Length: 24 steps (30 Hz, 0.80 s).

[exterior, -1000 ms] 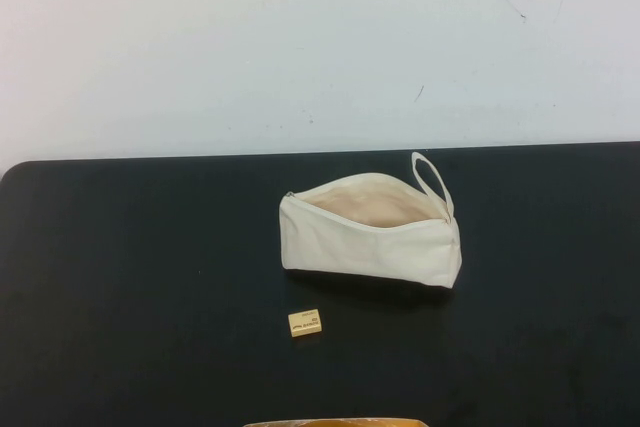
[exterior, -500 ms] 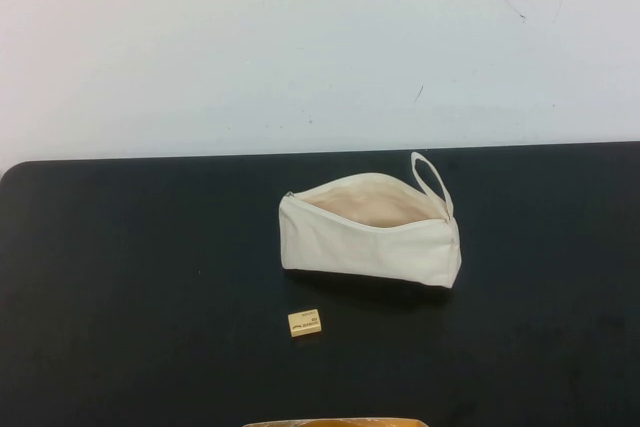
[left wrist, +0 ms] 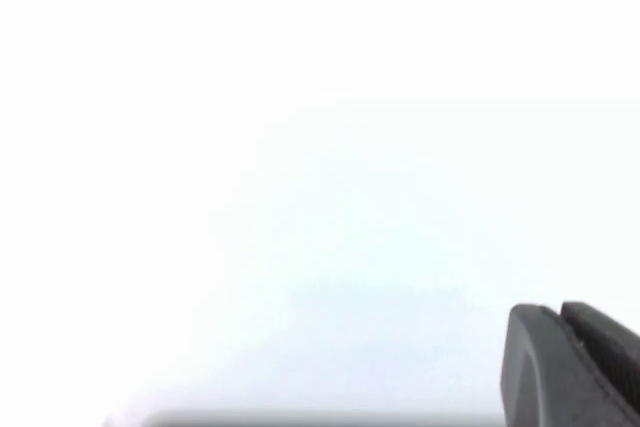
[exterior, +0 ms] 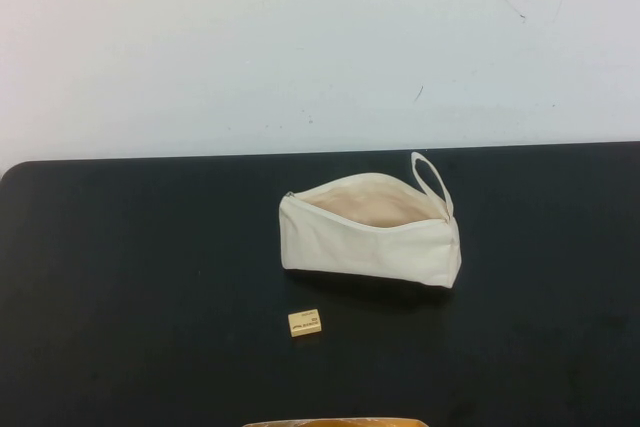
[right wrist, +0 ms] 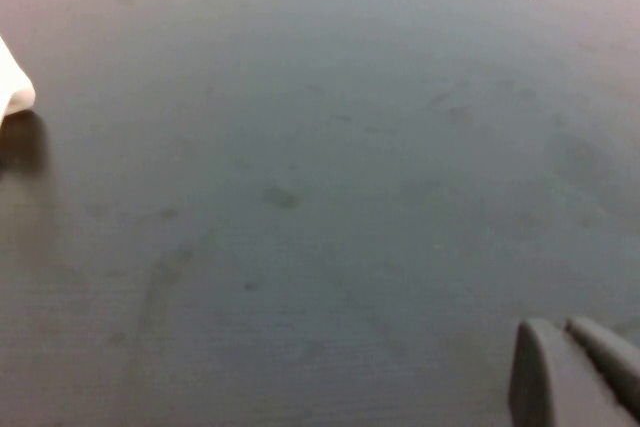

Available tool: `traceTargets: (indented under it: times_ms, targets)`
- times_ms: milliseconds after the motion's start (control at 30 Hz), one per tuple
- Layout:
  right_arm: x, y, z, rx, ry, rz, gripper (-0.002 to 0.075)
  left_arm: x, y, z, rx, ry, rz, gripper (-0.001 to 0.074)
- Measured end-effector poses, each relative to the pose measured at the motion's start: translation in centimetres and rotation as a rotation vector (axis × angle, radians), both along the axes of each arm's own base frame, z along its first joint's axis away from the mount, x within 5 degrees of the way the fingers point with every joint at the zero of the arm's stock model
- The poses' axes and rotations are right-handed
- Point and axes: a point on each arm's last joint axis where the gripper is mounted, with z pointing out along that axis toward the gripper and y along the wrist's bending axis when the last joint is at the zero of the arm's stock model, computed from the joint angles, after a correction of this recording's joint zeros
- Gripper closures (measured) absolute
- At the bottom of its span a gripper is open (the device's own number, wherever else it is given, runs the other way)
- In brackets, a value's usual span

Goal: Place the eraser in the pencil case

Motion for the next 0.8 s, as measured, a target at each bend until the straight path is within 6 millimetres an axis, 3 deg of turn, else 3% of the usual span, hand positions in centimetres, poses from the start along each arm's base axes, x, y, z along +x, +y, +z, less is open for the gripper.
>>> traceTargets:
  times_ms: [433, 567, 800]
  targets:
    - [0.0, 0.0, 0.0, 0.0, 0.0, 0.0, 0.0727, -1.0, 0.1, 2.4, -0.021, -0.282, 0.002, 0.0736]
    - [0.0, 0.0, 0.0, 0.0, 0.0, 0.0, 0.0727, -0.9, 0.1, 2.7, -0.02, -0.251, 0.007, 0.0736]
    - [0.0, 0.0, 0.0, 0.0, 0.0, 0.0, 0.0727, -1.8, 0.0, 8.9, 0.018, -0.004, 0.001, 0.0736]
